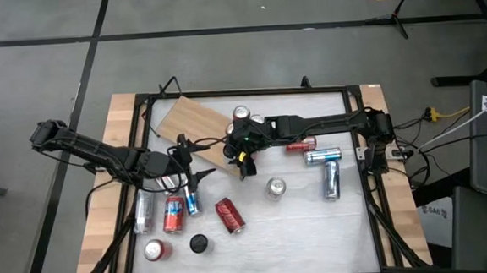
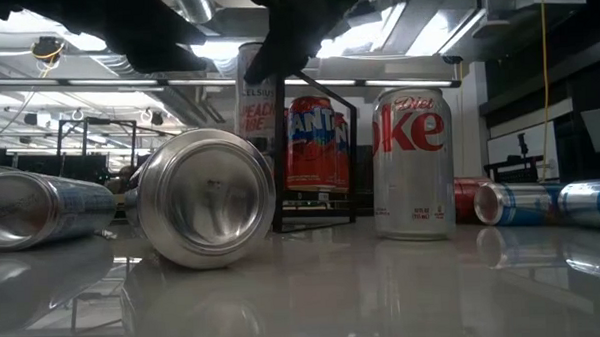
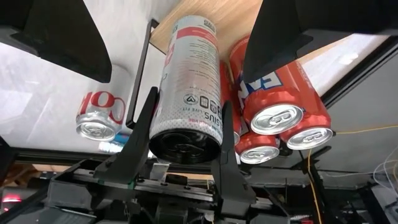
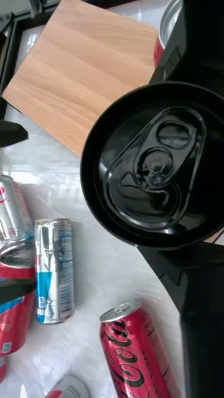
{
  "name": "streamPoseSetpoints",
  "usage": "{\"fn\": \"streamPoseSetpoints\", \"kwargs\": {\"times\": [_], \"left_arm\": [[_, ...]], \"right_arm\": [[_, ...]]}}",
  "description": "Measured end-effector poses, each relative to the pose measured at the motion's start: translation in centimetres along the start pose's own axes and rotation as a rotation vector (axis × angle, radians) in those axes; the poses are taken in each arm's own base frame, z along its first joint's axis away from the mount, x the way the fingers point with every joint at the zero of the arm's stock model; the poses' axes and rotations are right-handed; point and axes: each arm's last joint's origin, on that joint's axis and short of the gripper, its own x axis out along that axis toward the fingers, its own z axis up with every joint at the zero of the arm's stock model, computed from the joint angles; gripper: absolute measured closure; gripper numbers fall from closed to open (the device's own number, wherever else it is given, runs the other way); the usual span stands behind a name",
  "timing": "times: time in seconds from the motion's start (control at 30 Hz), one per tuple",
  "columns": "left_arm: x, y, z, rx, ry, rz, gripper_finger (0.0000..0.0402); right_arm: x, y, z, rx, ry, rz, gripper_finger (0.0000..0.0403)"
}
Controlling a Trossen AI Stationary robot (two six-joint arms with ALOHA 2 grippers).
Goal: Pick and place cans onto a shelf
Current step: Put the top pink/white soda can on the shelf
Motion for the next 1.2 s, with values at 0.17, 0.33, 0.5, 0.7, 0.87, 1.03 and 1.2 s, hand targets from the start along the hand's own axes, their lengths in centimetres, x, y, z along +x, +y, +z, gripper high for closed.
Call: {"fn": "streamPoseSetpoints", "kwargs": {"times": [0.17, 0.33, 0.5, 0.7, 0.87, 1.03, 1.2], "left_arm": [[0.2, -0.1, -0.1, 0.0, 0.003, 0.001, 0.0045], [1.4, -0.8, -0.7, 0.006, 0.014, 0.003, 0.0045], [3.0, -1.5, -1.5, 0.016, 0.027, 0.018, 0.0045], [4.9, -1.6, -2.7, 0.024, 0.058, 0.054, 0.0045], [6.1, -1.2, -3.4, 0.02, 0.07, 0.088, 0.0045], [7.0, -1.0, -3.8, 0.009, 0.065, 0.099, 0.0045], [7.4, -0.8, -3.7, -0.006, 0.048, 0.112, 0.0045]], "right_arm": [[0.0, 0.0, 0.0, 0.0, -0.001, 0.0, 0.0145], [0.0, 0.0, 0.0, -0.001, 0.0, 0.0, 0.0136], [0.0, 0.0, 0.0, -0.001, 0.0, 0.0, 0.0125], [0.0, 0.0, 0.0, -0.001, 0.002, 0.0, 0.0123], [0.0, 0.0, 0.0, -0.001, 0.002, 0.001, 0.0123], [0.0, 0.0, 0.0, -0.001, 0.002, 0.001, 0.0123], [0.0, 0.0, 0.0, -0.001, 0.002, 0.001, 0.0123]]}}
